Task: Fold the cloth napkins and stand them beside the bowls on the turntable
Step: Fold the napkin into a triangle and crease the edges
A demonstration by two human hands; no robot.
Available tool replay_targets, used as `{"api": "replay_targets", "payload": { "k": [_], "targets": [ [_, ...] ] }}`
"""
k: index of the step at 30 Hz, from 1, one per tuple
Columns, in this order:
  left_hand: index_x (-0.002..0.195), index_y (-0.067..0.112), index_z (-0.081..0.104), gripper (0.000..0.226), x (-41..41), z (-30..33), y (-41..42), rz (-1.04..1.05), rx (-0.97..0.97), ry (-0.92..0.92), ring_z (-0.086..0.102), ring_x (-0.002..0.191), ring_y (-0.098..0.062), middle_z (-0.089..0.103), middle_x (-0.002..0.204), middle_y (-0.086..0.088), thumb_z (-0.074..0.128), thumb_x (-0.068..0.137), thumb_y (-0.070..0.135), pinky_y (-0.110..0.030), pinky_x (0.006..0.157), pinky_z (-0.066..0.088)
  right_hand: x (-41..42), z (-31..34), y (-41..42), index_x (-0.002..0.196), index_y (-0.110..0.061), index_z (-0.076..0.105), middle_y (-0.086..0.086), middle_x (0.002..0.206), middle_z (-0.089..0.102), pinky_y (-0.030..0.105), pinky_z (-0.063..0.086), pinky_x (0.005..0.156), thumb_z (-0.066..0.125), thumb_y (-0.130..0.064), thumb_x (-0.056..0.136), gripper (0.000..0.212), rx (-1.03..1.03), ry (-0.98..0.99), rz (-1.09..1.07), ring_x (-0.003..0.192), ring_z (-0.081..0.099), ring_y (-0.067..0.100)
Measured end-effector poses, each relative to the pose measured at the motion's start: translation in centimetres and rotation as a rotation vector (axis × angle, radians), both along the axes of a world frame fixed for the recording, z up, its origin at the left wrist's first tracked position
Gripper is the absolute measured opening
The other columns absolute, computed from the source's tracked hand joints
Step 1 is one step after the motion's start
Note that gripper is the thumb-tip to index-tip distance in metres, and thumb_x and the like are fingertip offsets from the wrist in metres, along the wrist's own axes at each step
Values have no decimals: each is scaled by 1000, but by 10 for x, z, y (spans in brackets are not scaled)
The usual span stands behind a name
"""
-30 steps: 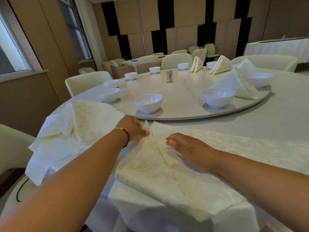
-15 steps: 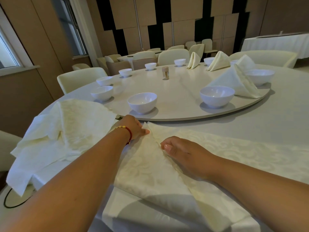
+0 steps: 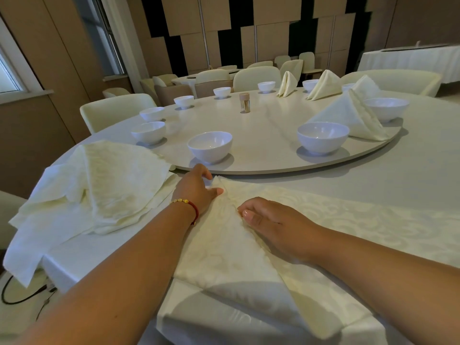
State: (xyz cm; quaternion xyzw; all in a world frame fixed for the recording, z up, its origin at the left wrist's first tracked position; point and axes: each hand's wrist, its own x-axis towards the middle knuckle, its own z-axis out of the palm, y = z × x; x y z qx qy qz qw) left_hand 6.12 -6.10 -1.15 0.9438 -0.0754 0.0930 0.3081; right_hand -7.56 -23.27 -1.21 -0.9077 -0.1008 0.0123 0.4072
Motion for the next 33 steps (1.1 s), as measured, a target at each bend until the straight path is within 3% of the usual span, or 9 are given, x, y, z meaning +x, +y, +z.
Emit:
{"api": "replay_targets", "payload": {
  "k": [4, 8, 12, 15, 18, 21, 23, 30, 33],
  "targets": [
    [86, 26, 65, 3, -6, -2, -2, -76, 78, -43, 53, 79, -14, 57, 81, 8, 64, 88, 28, -23, 65, 36, -3, 3, 2, 127, -32, 50, -14, 121, 57, 26, 43, 95, 35, -50, 99, 37, -13, 25, -2, 108, 52, 2],
    [104, 26, 68, 18, -7, 1, 2, -177, 151, -23, 56, 89, -15, 61, 98, 4, 53, 94, 21, -23, 76, 38, -13, 32, 5, 139, -32, 45, -13, 143, 45, 20, 30, 104, 29, -63, 90, 60, -172, -127, 98, 128, 39, 1],
    [121, 26, 65, 31, -3, -1, 9, -284, 231, 36, 57, 104, -22, 61, 106, -1, 48, 96, 19, -28, 90, 42, -15, 55, 26, 119, -16, 63, 1, 123, 62, 37, 42, 101, 27, -63, 92, 65, -294, -98, 424, 114, 55, 16],
    [127, 31, 61, 33, -2, -4, 12, -273, 269, 35, 53, 109, -23, 49, 100, 4, 45, 98, 28, -34, 96, 42, -8, 52, 46, 124, -18, 61, -1, 127, 61, 40, 41, 103, 31, -55, 97, 55, -389, -11, 549, 116, 55, 16],
    [131, 36, 55, 35, -4, -7, 13, -254, 305, 23, 48, 113, -20, 49, 114, 1, 40, 100, 36, -34, 99, 40, -7, 37, 54, 140, -12, 47, 4, 146, 45, 37, 26, 115, 32, -47, 100, 56, -441, 11, 669, 136, 38, 18],
    [133, 36, 54, 37, -6, -7, 13, -261, 320, 6, 46, 116, -21, 49, 121, 0, 38, 100, 39, -36, 100, 39, -16, 15, 48, 153, -21, 23, -4, 161, 15, 33, 2, 121, 20, -64, 92, 75, -538, -61, 726, 148, 4, 7],
    [134, 35, 53, 38, -7, -8, 13, -262, 335, 3, 45, 117, -21, 49, 122, -1, 38, 99, 41, -37, 101, 39, -24, 6, 42, 155, -25, 10, -8, 162, 1, 33, -7, 120, 8, -75, 86, 85, -641, -153, 749, 147, -8, 3],
    [144, 38, 36, 48, -7, 16, 6, -257, 539, 219, 36, 134, -31, 32, 149, -10, 37, 98, 50, -41, 111, 30, -56, 15, 23, 154, -25, 4, -10, 160, -9, 29, -15, 117, 9, -69, 77, 89, -652, -143, 818, 142, -20, -3],
    [149, 39, 22, 56, -18, 15, 0, -224, 694, 212, 31, 135, -33, 26, 151, -11, 27, 96, 58, -45, 110, 31, -64, 13, 17, 155, -26, 5, -10, 160, -10, 31, -13, 118, 8, -71, 76, 90, -634, -162, 820, 142, -20, -4]
  ]
}}
